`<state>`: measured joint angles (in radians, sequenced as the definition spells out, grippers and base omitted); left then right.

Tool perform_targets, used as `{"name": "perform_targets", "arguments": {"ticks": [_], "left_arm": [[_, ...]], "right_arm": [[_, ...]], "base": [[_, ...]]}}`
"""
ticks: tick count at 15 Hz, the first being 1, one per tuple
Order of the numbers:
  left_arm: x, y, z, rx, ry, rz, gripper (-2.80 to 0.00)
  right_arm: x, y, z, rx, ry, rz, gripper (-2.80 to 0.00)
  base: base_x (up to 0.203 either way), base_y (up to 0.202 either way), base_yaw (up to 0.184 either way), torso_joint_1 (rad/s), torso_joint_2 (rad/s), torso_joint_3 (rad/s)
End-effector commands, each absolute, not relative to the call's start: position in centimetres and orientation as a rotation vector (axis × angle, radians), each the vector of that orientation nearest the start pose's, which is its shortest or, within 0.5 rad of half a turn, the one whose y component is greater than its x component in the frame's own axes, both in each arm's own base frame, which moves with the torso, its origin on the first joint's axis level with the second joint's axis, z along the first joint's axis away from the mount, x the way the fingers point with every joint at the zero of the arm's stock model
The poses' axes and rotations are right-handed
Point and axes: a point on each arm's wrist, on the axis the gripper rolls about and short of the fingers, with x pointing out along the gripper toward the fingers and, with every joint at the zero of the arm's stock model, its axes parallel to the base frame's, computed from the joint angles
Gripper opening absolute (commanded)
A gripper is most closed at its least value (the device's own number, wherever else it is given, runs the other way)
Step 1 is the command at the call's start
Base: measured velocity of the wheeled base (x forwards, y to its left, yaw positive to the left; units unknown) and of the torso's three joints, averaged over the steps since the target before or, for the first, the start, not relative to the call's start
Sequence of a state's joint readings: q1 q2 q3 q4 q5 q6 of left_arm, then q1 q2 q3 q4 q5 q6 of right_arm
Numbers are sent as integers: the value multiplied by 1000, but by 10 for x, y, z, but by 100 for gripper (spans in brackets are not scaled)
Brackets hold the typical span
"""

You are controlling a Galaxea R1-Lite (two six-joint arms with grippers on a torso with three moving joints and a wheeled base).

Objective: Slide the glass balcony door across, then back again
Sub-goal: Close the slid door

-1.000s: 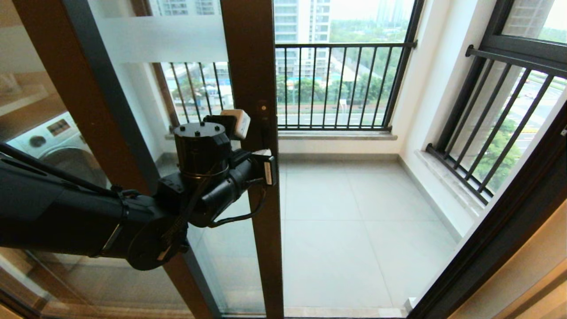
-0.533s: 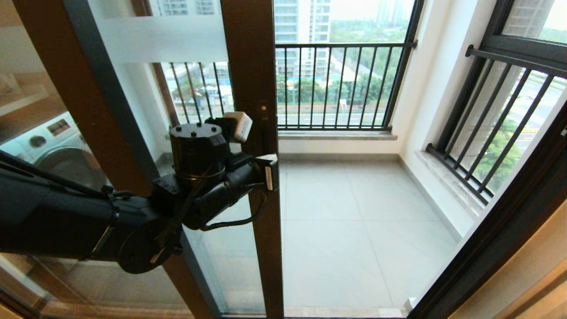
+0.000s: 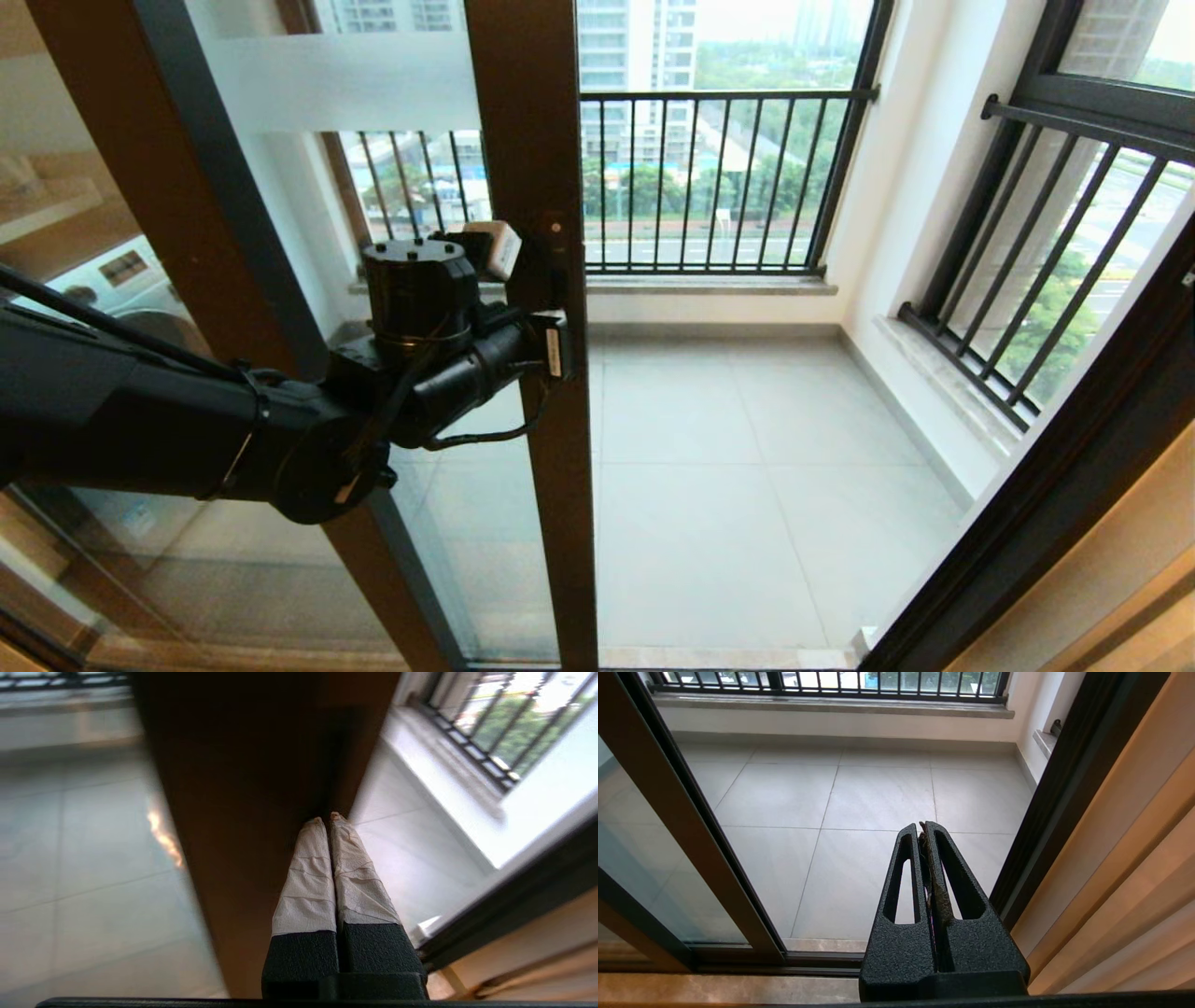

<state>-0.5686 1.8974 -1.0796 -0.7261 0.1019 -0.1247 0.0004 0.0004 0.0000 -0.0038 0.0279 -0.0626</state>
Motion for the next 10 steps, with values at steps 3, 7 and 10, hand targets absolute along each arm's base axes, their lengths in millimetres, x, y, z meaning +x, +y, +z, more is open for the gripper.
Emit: {"name": "perform_targets", "arguments": {"ticks": [3, 7, 10], "left_arm": [[321, -197, 202, -90, 104, -449, -280], [325, -200, 204, -91, 94, -449, -280], [328, -202, 204, -88, 107, -447, -280]], "right_arm": [[-23, 1, 76, -63, -5, 27, -280], [-23, 1, 76, -63, -5, 27, -280], [-23, 1, 76, -63, -6, 29, -280]], "base": [[0, 0, 0, 0, 0, 0], [0, 0, 0, 0, 0, 0], [0, 0, 0, 0, 0, 0]]}}
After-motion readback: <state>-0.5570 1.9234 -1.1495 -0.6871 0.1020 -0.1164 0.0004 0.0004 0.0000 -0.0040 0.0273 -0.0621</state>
